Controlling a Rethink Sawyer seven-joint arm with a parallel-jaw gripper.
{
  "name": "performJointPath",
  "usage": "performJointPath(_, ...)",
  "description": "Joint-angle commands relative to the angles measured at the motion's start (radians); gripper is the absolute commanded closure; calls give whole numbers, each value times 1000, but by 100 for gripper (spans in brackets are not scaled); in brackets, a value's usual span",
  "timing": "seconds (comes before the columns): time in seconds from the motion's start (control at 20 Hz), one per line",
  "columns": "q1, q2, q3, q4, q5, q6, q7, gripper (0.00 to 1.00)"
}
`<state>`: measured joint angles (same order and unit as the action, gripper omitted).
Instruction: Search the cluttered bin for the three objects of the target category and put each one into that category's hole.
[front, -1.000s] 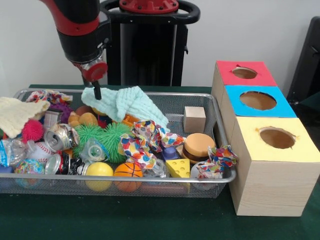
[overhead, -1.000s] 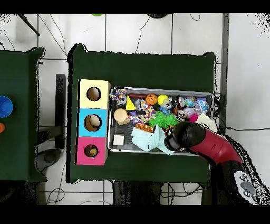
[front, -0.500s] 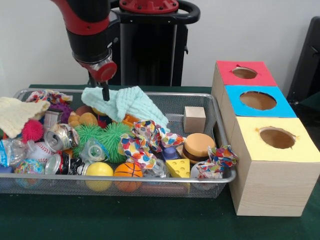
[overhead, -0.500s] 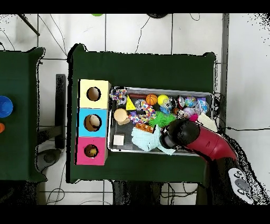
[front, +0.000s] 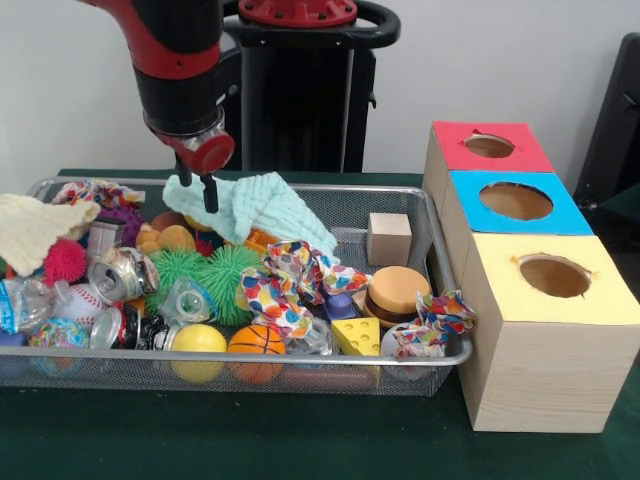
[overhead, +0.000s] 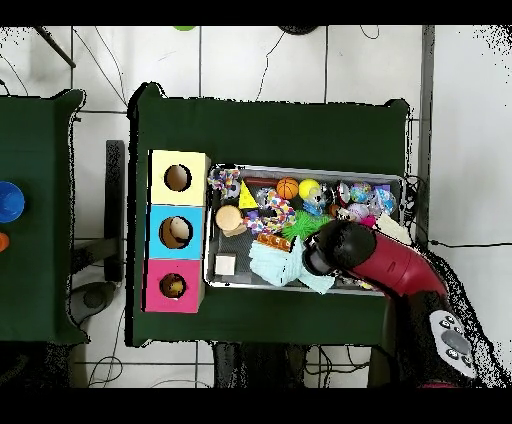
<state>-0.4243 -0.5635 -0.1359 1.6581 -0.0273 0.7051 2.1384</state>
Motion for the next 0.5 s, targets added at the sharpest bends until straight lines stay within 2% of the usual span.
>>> performJointPath(0.05, 39, 52, 16, -90, -67, -131, 73, 0)
performJointPath(0.15, 62, 46, -12, -80, -79, -169, 95, 0)
performJointPath(0.5, 82, 33, -31, -16, -76, -246, 107, 0)
